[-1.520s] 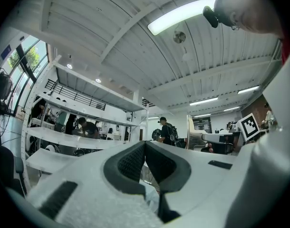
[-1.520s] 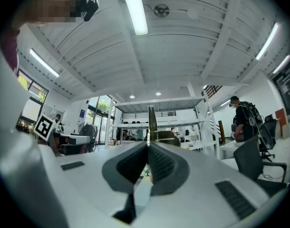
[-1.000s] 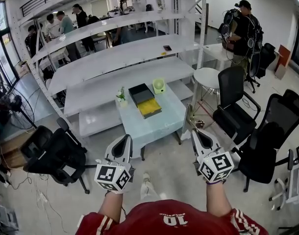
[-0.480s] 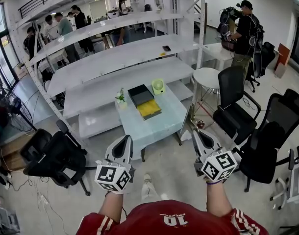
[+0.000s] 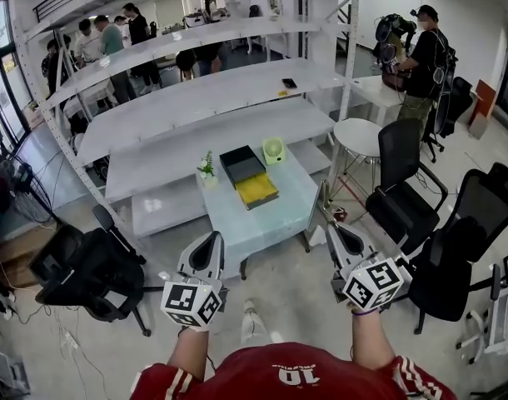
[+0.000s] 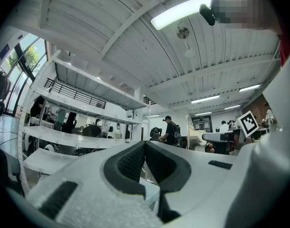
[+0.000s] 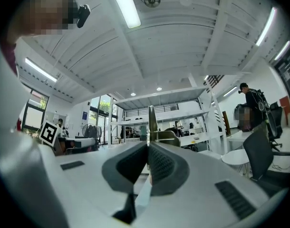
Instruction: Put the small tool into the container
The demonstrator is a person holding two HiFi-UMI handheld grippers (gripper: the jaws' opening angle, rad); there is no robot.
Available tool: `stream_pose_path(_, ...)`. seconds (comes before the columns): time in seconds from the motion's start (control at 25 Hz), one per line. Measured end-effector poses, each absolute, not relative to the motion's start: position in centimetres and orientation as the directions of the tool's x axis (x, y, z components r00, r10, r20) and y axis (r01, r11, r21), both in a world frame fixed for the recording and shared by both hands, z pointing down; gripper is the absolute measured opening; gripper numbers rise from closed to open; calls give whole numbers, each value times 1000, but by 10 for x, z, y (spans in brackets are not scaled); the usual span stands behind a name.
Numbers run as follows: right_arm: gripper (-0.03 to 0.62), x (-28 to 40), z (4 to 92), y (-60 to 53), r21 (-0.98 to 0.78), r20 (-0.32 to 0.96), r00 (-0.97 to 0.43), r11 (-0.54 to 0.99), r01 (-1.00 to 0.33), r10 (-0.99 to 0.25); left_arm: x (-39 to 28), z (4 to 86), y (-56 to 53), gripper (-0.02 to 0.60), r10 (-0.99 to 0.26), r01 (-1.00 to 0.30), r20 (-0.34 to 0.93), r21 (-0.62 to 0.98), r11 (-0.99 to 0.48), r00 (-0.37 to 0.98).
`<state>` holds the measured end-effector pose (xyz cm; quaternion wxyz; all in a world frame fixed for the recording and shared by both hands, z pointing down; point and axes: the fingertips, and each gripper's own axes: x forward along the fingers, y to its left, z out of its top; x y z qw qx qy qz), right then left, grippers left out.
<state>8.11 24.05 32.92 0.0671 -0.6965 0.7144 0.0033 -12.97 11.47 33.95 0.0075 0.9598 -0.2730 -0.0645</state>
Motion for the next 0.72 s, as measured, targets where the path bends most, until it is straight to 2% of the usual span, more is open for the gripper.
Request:
stream_pose_path(0.24, 9, 95, 335, 190, -52, -44, -31, 33, -998, -999, -111, 342, 69, -6, -519, -520, -103, 12, -854, 849)
stream_pose_path(0.72, 9, 123, 329, 90, -5, -8, -48, 48, -999, -999, -85, 348, -39, -6, -536, -532, -96, 64, -844, 839)
